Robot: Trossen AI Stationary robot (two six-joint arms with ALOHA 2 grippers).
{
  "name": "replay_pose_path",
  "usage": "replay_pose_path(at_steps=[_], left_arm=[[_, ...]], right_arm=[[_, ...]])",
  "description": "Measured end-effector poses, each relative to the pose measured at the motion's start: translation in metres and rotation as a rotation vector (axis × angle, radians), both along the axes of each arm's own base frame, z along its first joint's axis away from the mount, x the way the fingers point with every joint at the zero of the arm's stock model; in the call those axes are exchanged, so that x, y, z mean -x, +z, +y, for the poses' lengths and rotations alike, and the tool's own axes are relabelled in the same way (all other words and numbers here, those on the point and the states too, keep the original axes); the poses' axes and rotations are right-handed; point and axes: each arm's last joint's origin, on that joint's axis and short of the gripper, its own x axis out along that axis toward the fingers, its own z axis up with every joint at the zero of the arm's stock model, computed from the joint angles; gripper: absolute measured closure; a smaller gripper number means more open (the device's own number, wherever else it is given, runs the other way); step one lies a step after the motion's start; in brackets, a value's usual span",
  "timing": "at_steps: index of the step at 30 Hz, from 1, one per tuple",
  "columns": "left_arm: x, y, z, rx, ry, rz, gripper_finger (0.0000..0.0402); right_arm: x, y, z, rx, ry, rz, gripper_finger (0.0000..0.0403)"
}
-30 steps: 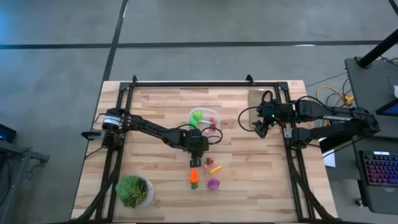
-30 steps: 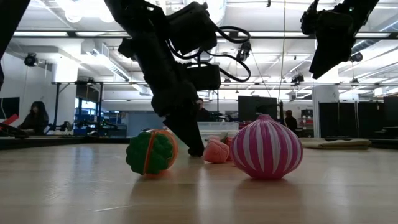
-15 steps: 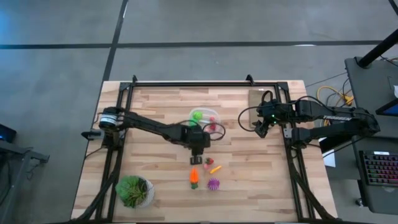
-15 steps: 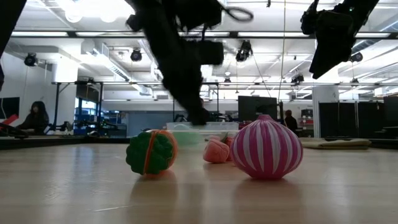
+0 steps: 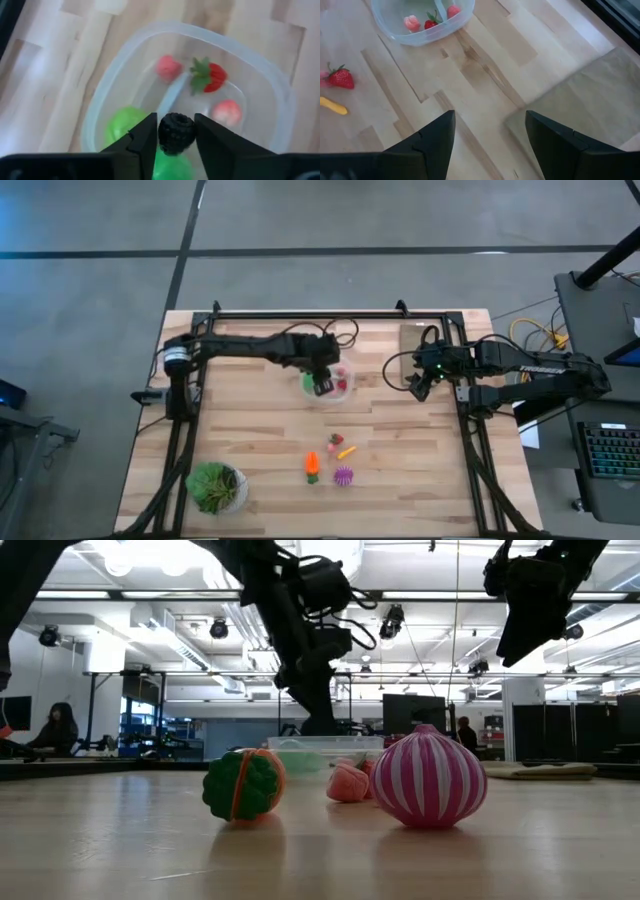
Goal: Pick and placing Produce into tupperware
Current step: Put the black berry into the transparent container, then put the red strawberry into the transparent container
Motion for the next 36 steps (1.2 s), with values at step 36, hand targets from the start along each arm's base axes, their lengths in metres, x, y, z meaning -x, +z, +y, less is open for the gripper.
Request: replay_pose_path(at_steps=[36], left_arm=[[-0.013, -0.007, -0.134, 0.223, -0.319, -0.04, 0.0204]], right_arm=[[0.001, -0.001, 0.001, -0.018, 0.011, 0.014, 0.017]])
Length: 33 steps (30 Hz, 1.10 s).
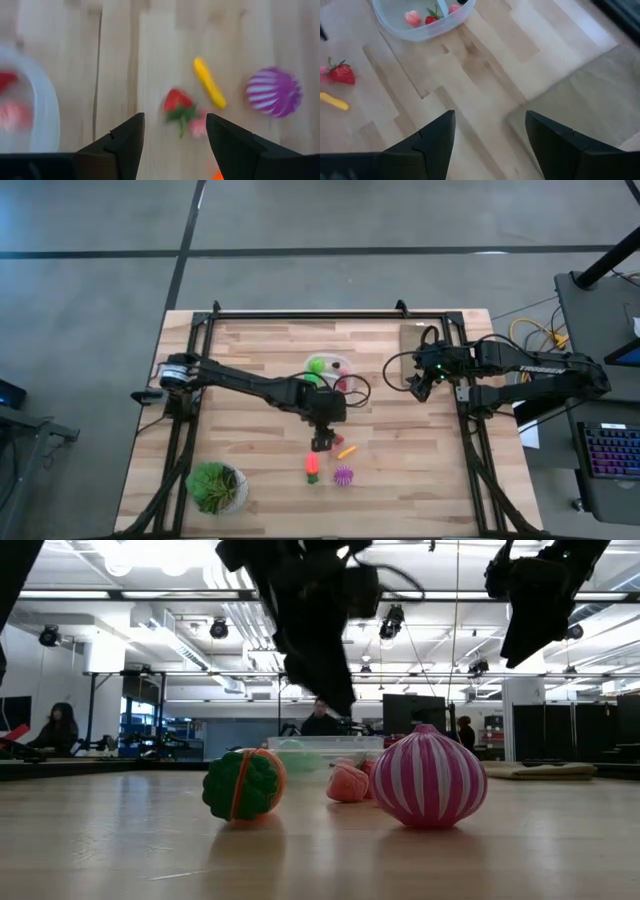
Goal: Pick and placing Produce into tupperware
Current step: Put the red strawberry into the transparent container
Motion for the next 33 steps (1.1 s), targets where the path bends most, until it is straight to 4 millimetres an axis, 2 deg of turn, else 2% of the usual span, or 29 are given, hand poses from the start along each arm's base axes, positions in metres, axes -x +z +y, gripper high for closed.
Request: replay_pose_path(at_steps=[2, 4, 9, 11, 17, 25, 29, 33], left_arm=[[0.003, -0.003, 0.0, 0.015, 0.032, 0.041, 0.0204], [0.007, 0.003, -0.003, 0.016, 0.04, 0.029, 0.0204], [0.027, 0.04, -0.018, -0.095, 0.066, -0.075, 0.0204], [0.04, 0.055, -0.023, -0.111, 0.093, -0.109, 0.0204], [0.099, 0.077, -0.025, -0.043, 0.257, -0.17, 0.0204], [0.178, 0.082, -0.014, 0.016, 0.386, -0.27, 0.0204], [0.205, 0.08, -0.006, 0.035, 0.384, -0.307, 0.0204], [0.224, 0.077, 0.0, 0.031, 0.355, -0.338, 0.0204]], right_arm=[[0.0, -0.001, 0.001, -0.042, 0.021, -0.005, 0.017], [-0.003, -0.003, 0.005, -0.11, 0.073, -0.017, 0.017], [-0.022, -0.024, 0.019, -0.183, 0.185, -0.027, 0.017], [-0.036, -0.031, 0.027, -0.193, 0.233, -0.044, 0.017], [-0.076, -0.049, 0.05, -0.183, 0.353, -0.082, 0.017], [-0.128, -0.071, 0.076, -0.189, 0.433, -0.061, 0.017], [-0.161, -0.084, 0.096, -0.193, 0.472, -0.018, 0.017], [-0.191, -0.098, 0.112, -0.163, 0.482, 0.038, 0.017]])
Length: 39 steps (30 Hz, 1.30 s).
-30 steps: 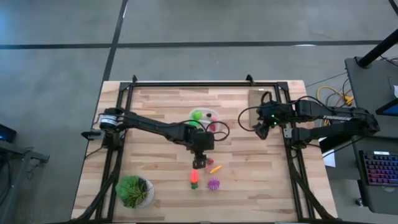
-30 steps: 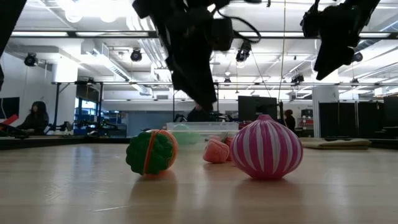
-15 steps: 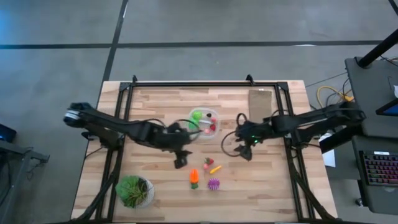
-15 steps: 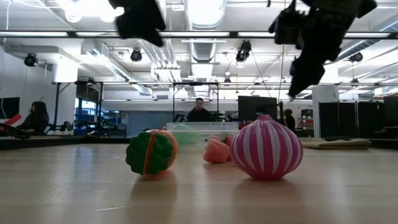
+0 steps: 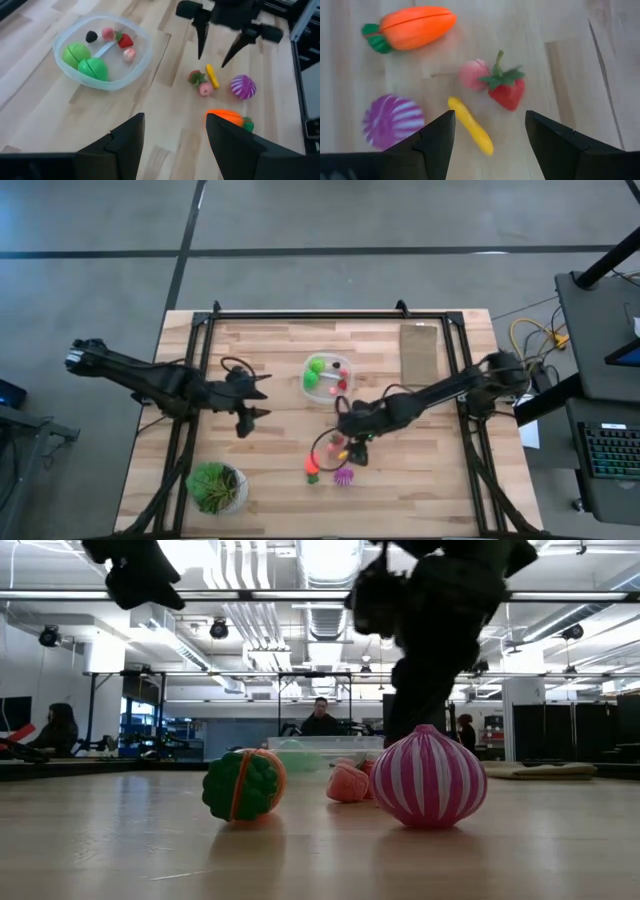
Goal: Pick and placing Produce into tupperware
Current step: Put the red strawberry into the transparent container
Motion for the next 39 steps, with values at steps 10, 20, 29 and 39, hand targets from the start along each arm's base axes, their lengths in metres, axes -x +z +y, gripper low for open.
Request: replay_pose_path(at_steps=[10, 20, 29, 39], left_arm=[[0.025, -0.011, 0.006, -0.022, -0.085, -0.019, 0.0204], [0.035, -0.017, 0.009, -0.051, -0.117, -0.033, 0.0204], [0.037, -0.022, 0.01, -0.068, -0.129, -0.024, 0.0204], [0.031, -0.026, 0.008, -0.076, -0.13, -0.008, 0.0204]], right_arm=[[-0.038, -0.024, 0.012, 0.107, -0.073, 0.118, 0.0185], [-0.051, -0.038, 0.015, 0.124, -0.07, 0.175, 0.0234], [-0.047, -0.012, 0.002, 0.093, -0.155, 0.157, 0.0269], [-0.03, 0.063, -0.074, 0.035, -0.495, 0.015, 0.0256]])
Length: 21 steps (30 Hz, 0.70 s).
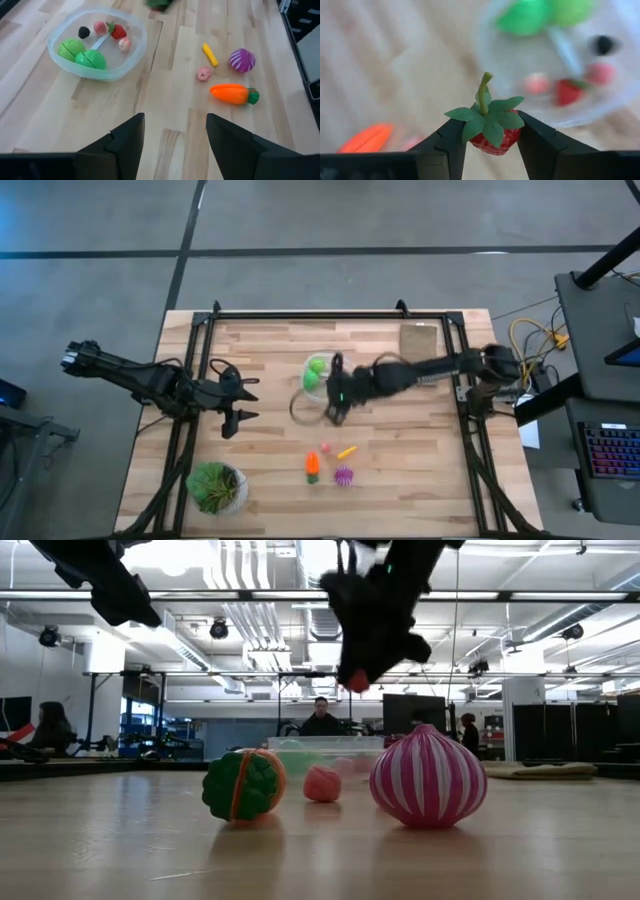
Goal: Pick and placing Produce into tupperware
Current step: Put the red strawberry into the transparent container
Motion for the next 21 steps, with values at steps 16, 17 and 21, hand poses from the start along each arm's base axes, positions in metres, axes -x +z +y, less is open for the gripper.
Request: replay_pose_path(at_steps=[16, 17, 21], left_arm=[[-0.027, -0.021, -0.009, 0.0, 0.004, 0.119, 0.0204], [-0.031, -0.024, -0.01, 0.01, 0.008, 0.133, 0.0204], [-0.044, -0.034, -0.014, 0.08, 0.08, 0.181, 0.0204]], right_arm=[[-0.017, -0.052, -0.099, -0.057, -0.009, 0.083, 0.0254], [-0.019, -0.051, -0.099, -0.051, 0.005, 0.072, 0.0252], [-0.023, -0.046, -0.099, -0.045, 0.064, 0.061, 0.0218]])
